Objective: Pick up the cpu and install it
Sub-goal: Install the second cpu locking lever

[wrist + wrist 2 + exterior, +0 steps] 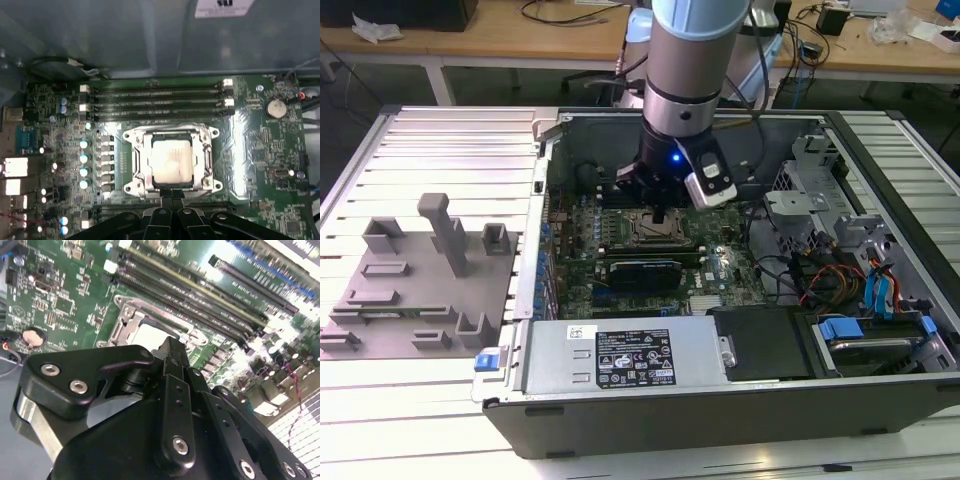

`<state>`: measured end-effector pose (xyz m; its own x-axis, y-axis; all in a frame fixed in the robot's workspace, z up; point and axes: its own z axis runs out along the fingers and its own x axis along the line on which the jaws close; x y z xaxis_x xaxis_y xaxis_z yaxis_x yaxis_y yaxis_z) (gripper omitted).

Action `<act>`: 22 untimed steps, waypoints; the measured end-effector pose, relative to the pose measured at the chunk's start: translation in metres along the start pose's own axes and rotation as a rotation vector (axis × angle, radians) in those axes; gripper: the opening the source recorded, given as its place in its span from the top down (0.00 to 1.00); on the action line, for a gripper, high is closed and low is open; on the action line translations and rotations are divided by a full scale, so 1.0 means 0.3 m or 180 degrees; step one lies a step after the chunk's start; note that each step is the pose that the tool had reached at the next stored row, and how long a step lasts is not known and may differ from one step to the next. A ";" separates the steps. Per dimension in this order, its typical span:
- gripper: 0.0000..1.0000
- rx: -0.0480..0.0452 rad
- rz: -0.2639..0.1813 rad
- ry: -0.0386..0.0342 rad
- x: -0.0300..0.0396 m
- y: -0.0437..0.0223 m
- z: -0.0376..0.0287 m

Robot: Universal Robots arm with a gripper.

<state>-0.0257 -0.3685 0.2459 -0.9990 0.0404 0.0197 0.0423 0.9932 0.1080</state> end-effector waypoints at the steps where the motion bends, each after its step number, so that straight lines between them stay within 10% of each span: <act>1: 0.89 0.0000 0.0000 0.0000 -0.001 -0.014 -0.001; 13: 0.89 0.0003 -0.0166 0.0016 0.043 -0.038 0.017; 22: 0.89 -0.0004 -0.0275 0.0028 0.079 -0.053 0.081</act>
<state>-0.0505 -0.3806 0.2206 -0.9988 -0.0463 0.0189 -0.0439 0.9929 0.1109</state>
